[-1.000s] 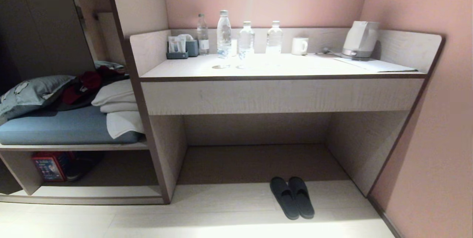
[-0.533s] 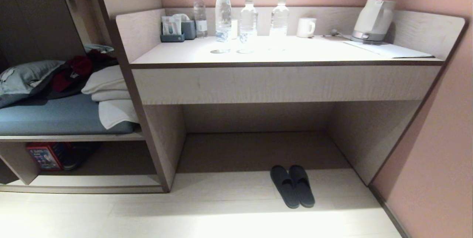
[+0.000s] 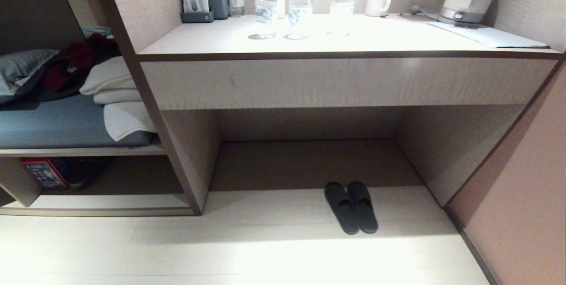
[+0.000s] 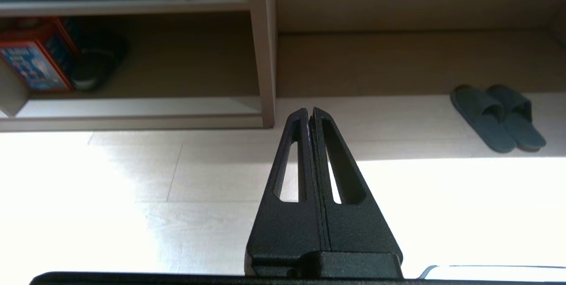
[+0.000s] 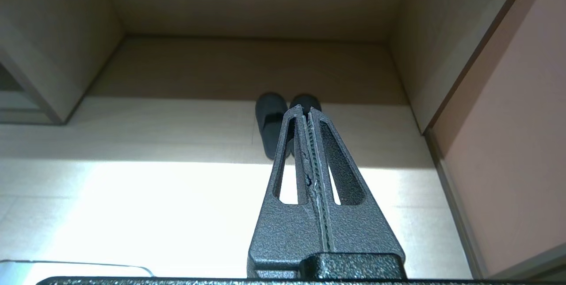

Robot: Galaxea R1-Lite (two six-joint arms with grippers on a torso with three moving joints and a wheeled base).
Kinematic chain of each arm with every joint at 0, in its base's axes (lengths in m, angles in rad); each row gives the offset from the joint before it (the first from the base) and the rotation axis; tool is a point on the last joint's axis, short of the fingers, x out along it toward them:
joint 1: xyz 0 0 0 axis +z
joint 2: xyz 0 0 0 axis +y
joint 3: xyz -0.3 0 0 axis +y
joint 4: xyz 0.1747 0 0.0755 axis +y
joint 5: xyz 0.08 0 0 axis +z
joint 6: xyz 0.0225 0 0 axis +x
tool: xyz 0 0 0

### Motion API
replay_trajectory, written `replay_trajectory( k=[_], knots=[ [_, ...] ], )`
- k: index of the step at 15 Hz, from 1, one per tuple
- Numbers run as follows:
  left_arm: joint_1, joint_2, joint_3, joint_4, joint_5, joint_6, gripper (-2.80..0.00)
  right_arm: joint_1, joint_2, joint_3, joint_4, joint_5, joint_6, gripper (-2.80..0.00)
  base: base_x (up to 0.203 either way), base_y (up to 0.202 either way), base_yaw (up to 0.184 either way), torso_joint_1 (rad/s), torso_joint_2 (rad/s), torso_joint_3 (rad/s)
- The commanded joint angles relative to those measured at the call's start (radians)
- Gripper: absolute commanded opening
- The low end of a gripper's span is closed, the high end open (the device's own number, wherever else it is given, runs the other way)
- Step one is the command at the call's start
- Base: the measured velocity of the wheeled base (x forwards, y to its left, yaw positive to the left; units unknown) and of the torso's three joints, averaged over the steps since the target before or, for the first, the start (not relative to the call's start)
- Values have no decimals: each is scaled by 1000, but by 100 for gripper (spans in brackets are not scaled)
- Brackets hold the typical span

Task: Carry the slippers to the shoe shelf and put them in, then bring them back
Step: Pick up the slippers on the floor

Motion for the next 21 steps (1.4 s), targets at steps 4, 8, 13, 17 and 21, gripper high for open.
replay_trajectory(
  k=[4,8,13,17,21],
  knots=[
    [0,0,0,-1,0,-1,-280,0,0,2,0,0,0,-280,0,0,0,3,4,-193],
    [0,0,0,-1,0,-2,-280,0,0,2,0,0,0,-280,0,0,0,4,5,-198],
    [0,0,0,-1,0,-1,-280,0,0,2,0,0,0,-280,0,0,0,1,5,-197],
    [0,0,0,-1,0,-1,-280,0,0,2,0,0,0,-280,0,0,0,5,4,-197],
    [0,0,0,-1,0,-1,-280,0,0,2,0,0,0,-280,0,0,0,2,5,-203]
  ],
)
